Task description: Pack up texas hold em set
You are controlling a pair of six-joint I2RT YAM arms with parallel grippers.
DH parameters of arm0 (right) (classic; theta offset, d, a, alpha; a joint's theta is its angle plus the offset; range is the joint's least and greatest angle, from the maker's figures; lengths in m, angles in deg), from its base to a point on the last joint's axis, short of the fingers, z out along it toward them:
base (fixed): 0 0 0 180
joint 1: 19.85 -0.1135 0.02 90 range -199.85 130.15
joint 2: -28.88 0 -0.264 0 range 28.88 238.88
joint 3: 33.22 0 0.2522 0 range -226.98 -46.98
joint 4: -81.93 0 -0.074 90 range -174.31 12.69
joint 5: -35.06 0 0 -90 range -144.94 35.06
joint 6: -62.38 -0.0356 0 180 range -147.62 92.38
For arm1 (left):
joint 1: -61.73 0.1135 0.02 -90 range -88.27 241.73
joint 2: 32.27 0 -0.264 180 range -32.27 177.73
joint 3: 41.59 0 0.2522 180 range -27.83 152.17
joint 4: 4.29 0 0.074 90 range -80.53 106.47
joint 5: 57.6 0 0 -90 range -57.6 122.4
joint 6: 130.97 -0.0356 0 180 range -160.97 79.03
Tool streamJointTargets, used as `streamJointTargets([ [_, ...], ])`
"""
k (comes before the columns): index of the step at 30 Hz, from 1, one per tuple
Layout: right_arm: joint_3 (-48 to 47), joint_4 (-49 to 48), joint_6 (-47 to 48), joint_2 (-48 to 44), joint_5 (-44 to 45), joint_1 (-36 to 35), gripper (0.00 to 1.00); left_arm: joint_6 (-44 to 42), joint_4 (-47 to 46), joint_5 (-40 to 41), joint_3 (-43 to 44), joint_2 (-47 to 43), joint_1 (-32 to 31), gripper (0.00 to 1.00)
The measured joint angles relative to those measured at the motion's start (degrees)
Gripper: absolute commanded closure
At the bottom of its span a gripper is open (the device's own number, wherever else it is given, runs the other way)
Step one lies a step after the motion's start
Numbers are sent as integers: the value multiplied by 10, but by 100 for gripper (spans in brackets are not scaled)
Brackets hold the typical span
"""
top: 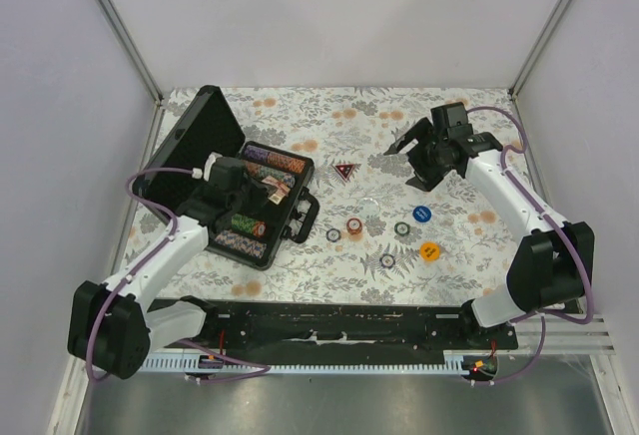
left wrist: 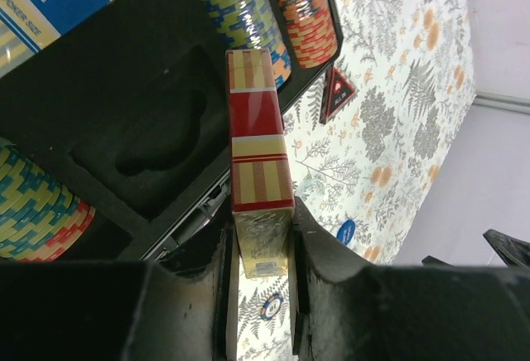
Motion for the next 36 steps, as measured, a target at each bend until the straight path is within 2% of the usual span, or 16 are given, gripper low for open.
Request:
streamJointTargets([
  [16, 5, 0, 0, 1, -24, 6, 2, 44, 11, -3, -2, 44, 0, 98],
  [36, 4, -1, 0, 32, -50, 8, 3, 66, -53, -8, -30, 51, 5, 98],
])
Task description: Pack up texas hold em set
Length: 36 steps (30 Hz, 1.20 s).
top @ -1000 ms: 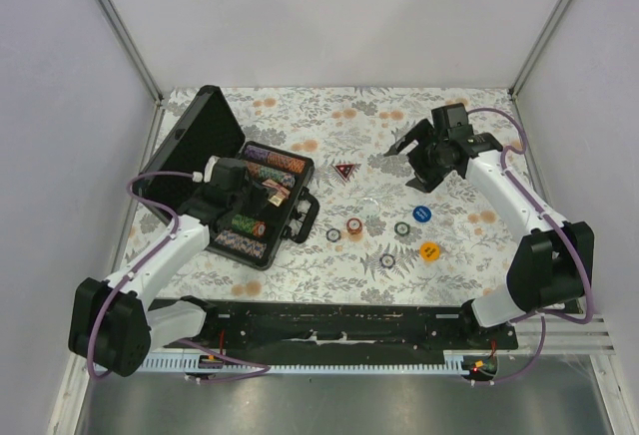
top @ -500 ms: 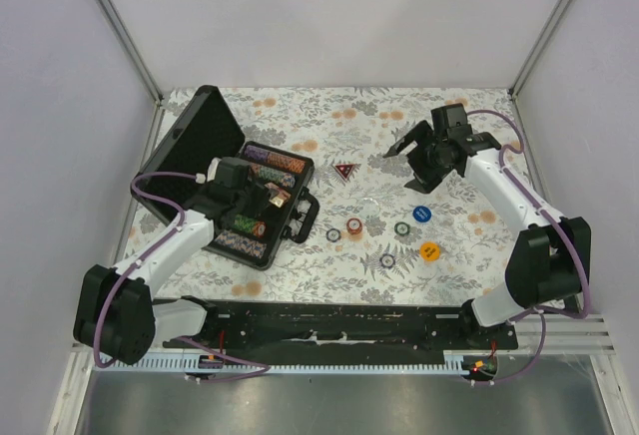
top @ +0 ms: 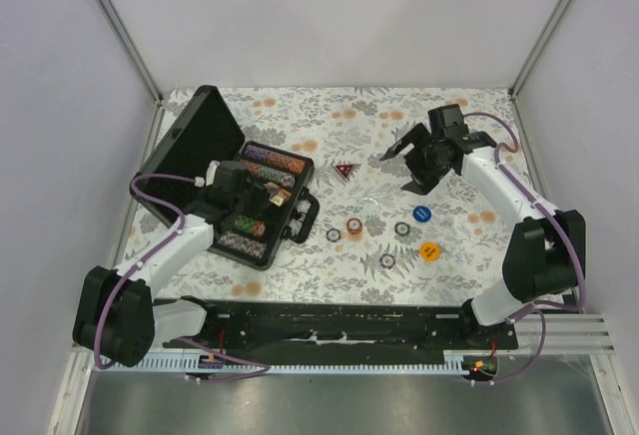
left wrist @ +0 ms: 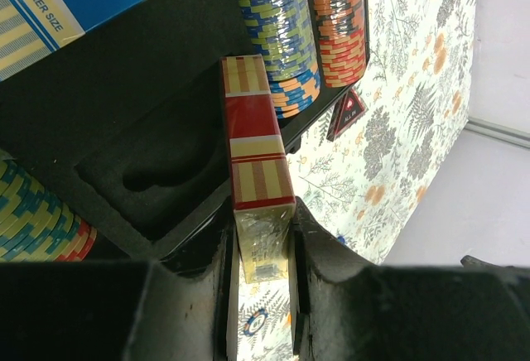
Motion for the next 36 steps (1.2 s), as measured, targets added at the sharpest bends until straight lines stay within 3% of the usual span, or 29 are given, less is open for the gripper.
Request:
streamJointTargets([
  [6, 0, 0, 0, 10, -2, 0, 3, 12, -13, 0, -8, -1, 1, 94],
  [13, 0, 0, 0, 12, -4, 0, 3, 32, -19, 1, -7, 7, 1, 53],
  [16, 0, 0, 1, 13, -4, 0, 3, 42, -2, -2, 3, 14, 0, 44],
  [23, -1, 0, 2, 15, -7, 0, 3, 45, 59, -5, 24, 14, -3, 38],
  [26, -1, 0, 2, 18, -11, 0, 3, 45, 85, -5, 34, 14, -3, 30],
  [36, -2, 0, 2, 24, -21, 0, 3, 34, 184, 6, 89, 13, -4, 28],
])
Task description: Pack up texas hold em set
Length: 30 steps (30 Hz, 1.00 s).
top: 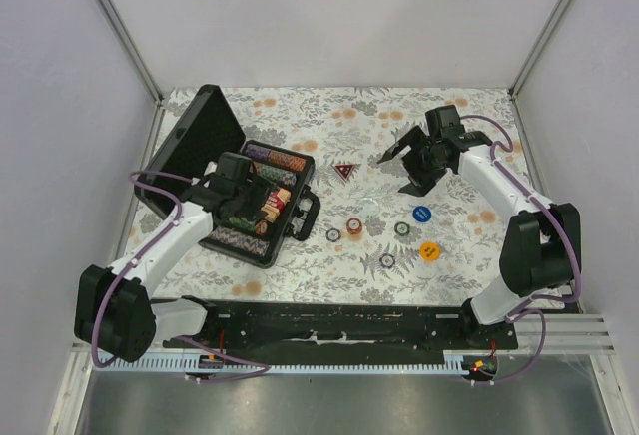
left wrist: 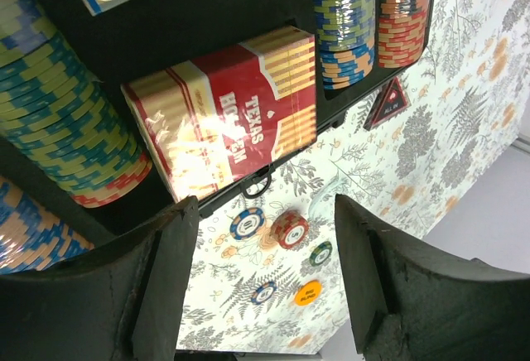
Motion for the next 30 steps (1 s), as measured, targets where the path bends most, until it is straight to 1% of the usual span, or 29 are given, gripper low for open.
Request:
streamJointTargets([
  [7, 0, 0, 0, 0, -5, 1, 3, -20, 49, 19, 21, -1, 0, 30],
  [13, 0, 0, 0, 1, -9, 1, 3, -47, 70, 28, 28, 7, -5, 30],
  [19, 0, 0, 0, 3, -12, 1, 3, -61, 60, 28, 30, 27, -14, 39],
  [23, 0, 0, 0, 4, -14, 1, 4, -65, 48, 20, 30, 45, -14, 41],
  [30, 0, -1, 0, 4, -15, 1, 4, -77, 45, 19, 29, 53, -14, 41],
])
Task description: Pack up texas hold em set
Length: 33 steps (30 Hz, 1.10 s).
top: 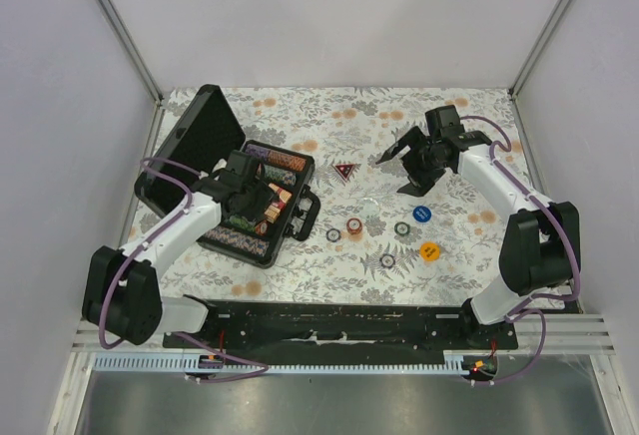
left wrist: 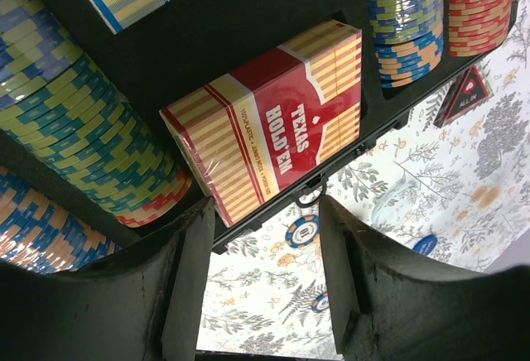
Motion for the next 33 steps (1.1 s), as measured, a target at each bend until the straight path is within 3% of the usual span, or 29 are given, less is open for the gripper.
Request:
streamJointTargets([
  [4, 0, 0, 0, 0, -1, 1, 4, -12, -1, 0, 0, 11, -1, 41],
  [13, 0, -1, 0, 0, -1, 3, 4, -36, -17, -17, 0, 39, -2, 59],
  [21, 0, -2, 0, 0, -1, 3, 4, -38, -26, -32, -4, 42, -4, 62],
  [27, 3, -3, 0, 0, -1, 3, 4, -50, -30, -32, -4, 55, -4, 60],
  [33, 7, -3, 1, -5, -1, 3, 4, -72, -39, -36, -4, 49, -4, 45],
])
